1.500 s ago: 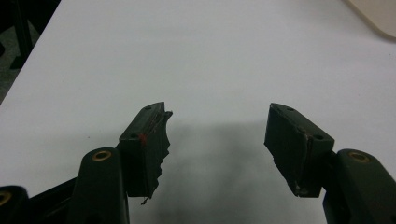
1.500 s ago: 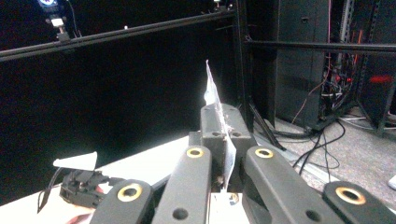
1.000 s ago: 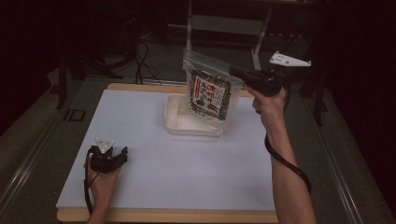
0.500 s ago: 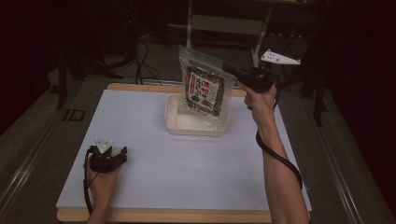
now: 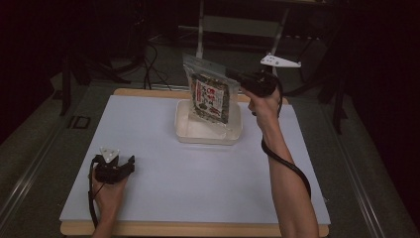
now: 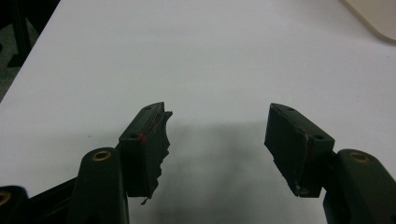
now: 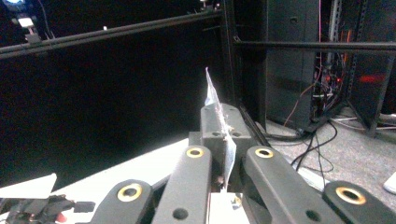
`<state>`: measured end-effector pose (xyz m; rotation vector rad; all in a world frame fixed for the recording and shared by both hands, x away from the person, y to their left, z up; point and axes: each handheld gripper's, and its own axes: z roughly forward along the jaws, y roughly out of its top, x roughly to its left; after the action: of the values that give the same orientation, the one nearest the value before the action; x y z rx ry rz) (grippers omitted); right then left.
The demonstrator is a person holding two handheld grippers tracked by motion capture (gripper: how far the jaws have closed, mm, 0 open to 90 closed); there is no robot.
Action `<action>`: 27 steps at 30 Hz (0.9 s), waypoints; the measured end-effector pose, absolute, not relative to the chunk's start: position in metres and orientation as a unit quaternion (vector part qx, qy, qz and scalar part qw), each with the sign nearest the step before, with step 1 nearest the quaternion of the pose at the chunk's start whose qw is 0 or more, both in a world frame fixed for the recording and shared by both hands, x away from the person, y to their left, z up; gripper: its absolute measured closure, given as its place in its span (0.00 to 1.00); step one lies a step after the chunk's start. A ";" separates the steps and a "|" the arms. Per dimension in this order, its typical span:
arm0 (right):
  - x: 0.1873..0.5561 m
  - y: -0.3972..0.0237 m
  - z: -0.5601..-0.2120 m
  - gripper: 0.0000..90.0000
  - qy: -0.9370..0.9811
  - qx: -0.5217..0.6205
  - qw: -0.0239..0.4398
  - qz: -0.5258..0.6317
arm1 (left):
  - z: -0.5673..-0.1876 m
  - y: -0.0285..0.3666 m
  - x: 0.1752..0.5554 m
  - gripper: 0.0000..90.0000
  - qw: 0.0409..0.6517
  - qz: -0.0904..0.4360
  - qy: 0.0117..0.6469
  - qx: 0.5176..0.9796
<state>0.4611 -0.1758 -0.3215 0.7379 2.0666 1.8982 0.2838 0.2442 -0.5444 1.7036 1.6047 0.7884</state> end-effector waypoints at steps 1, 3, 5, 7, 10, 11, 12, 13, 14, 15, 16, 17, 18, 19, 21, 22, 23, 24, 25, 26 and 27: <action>0.462 -0.174 -0.323 1.00 0.708 0.253 0.119 0.649 | -0.544 0.244 0.284 0.43 0.330 0.301 0.613 0.652; 0.464 -0.172 -0.327 1.00 0.705 0.254 0.115 0.652 | -0.544 0.245 0.284 0.43 0.329 0.301 0.614 0.651; 0.465 -0.170 -0.329 1.00 0.706 0.254 0.116 0.651 | -0.544 0.245 0.284 0.43 0.330 0.301 0.614 0.651; 0.467 -0.168 -0.331 1.00 0.707 0.255 0.114 0.650 | -0.544 0.245 0.284 0.43 0.330 0.301 0.614 0.651; 0.468 -0.165 -0.336 1.00 0.707 0.258 0.109 0.649 | -0.544 0.245 0.284 0.43 0.330 0.301 0.614 0.651; 0.468 -0.164 -0.338 1.00 0.709 0.259 0.108 0.647 | -0.544 0.245 0.284 0.43 0.330 0.301 0.613 0.651; 0.468 -0.164 -0.339 1.00 0.709 0.261 0.107 0.647 | -0.544 0.245 0.284 0.43 0.330 0.302 0.614 0.650; 0.469 -0.163 -0.341 1.00 0.708 0.263 0.107 0.647 | -0.544 0.245 0.283 0.43 0.330 0.301 0.614 0.651; 0.469 -0.164 -0.343 1.00 0.709 0.264 0.107 0.646 | -0.544 0.245 0.283 0.43 0.330 0.301 0.614 0.651; 0.469 -0.164 -0.345 1.00 0.708 0.266 0.106 0.645 | -0.544 0.245 0.284 0.43 0.330 0.301 0.614 0.651; 0.469 -0.164 -0.347 1.00 0.709 0.269 0.106 0.644 | -0.544 0.245 0.284 0.43 0.329 0.301 0.613 0.652; 0.468 -0.165 -0.349 1.00 0.707 0.271 0.104 0.645 | -0.544 0.245 0.283 0.43 0.328 0.301 0.613 0.652; 0.468 -0.166 -0.350 1.00 0.706 0.273 0.102 0.646 | -0.544 0.245 0.284 0.43 0.328 0.301 0.613 0.652; 0.468 -0.167 -0.351 1.00 0.705 0.275 0.104 0.645 | -0.544 0.244 0.284 0.43 0.327 0.301 0.613 0.653; 0.467 -0.170 -0.354 1.00 0.703 0.280 0.103 0.646 | -0.545 0.244 0.284 0.43 0.327 0.301 0.613 0.654; 0.466 -0.172 -0.356 1.00 0.702 0.284 0.104 0.645 | -0.545 0.244 0.284 0.43 0.326 0.301 0.613 0.654; 0.466 -0.174 -0.357 1.00 0.702 0.285 0.103 0.645 | -0.545 0.244 0.284 0.43 0.325 0.301 0.612 0.655; 0.465 -0.176 -0.359 1.00 0.701 0.288 0.102 0.645 | -0.545 0.244 0.284 0.43 0.325 0.302 0.612 0.654; 0.465 -0.178 -0.361 1.00 0.701 0.290 0.103 0.644 | -0.545 0.244 0.284 0.43 0.325 0.302 0.612 0.654; 0.464 -0.179 -0.362 1.00 0.700 0.293 0.102 0.644 | -0.545 0.243 0.284 0.43 0.325 0.303 0.612 0.655; 0.464 -0.181 -0.364 1.00 0.698 0.295 0.101 0.644 | -0.545 0.243 0.284 0.43 0.325 0.302 0.612 0.655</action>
<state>0.4644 -0.1813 -0.3645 0.8720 2.0631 1.9031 0.2840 0.2432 -0.5450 1.7169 1.6044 0.7917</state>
